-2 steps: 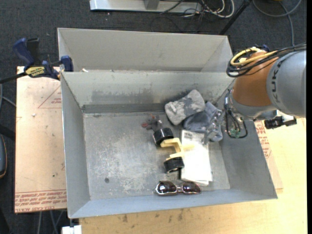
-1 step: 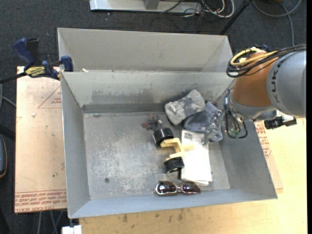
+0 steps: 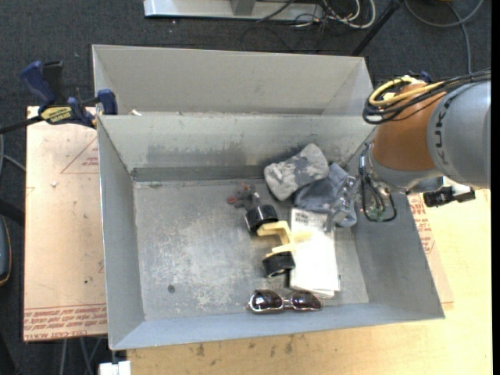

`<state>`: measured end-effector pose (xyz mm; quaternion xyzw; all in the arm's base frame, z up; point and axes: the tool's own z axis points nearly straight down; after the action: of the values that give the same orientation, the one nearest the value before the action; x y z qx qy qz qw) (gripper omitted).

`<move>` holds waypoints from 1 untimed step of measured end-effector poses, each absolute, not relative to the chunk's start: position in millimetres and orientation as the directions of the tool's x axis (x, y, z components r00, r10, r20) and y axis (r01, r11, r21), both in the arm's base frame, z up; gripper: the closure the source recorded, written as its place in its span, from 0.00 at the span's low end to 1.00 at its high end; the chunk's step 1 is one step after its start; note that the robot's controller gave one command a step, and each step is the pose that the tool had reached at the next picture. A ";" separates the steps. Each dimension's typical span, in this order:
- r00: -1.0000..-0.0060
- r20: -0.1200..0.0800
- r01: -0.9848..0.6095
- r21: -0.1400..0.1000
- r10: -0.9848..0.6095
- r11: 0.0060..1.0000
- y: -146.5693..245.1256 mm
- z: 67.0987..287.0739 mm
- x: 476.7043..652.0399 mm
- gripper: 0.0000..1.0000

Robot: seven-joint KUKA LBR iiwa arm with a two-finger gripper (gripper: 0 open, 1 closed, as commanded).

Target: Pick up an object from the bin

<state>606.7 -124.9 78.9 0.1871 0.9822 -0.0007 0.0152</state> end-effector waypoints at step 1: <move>-0.930 -0.024 0.368 0.003 0.368 0.930 -124.7 82.3 605.6 1.00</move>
Offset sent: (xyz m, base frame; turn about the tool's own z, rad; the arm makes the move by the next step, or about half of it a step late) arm 0.0000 -0.0002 0.0236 -0.0001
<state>605.6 -124.7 82.3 0.1871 0.9823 -0.0005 0.0120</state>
